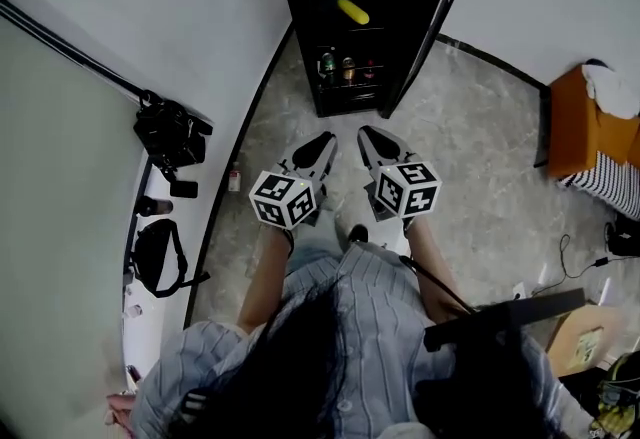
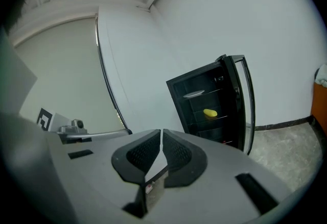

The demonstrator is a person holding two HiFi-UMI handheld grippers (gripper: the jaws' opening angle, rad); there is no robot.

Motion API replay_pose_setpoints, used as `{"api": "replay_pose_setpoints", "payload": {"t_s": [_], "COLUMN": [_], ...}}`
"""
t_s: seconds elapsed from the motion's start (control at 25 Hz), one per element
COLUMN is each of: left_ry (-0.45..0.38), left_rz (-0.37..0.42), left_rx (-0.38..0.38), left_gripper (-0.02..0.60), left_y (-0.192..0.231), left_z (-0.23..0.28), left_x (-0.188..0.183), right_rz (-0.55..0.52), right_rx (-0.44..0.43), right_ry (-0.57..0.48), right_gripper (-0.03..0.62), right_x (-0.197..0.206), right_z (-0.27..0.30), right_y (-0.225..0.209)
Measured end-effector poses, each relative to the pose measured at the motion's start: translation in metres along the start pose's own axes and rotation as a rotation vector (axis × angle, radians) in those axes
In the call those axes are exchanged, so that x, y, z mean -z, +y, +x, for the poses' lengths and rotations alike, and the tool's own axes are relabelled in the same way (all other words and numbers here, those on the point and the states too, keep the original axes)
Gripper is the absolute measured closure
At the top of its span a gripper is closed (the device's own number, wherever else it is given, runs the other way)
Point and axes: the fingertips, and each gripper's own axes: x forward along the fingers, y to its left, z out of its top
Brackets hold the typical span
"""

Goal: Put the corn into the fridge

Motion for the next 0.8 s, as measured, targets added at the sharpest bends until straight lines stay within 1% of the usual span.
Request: {"api": "replay_pose_setpoints", "payload": {"t_s": [0.32,0.52,0.8], "left_ry": [-0.029,-0.027,-0.035], "left_rz": [-0.017,-0.010,0.002], "left_rx": [-0.049,-0.053,-0.056], "left_gripper": [0.538,0.538,0.538], "left_y": [-0.025,-0.035,-0.039], "left_z": [-0.034,-0.043,-0.053], "left_x": [0.019,0.026,0.026], "right_rz": [-0.031,0.003,0.000], "right_rx": [-0.050,-0.070,-0.071], "right_ry": [0.016,0.019,0.011], "right_gripper": [0.566,0.566,0.566], "right_x": [0.019,0.027,0.029], "right_z": [-0.035,-0.046,-0.049], "right_y": [0.023,0.029,0.035]}}
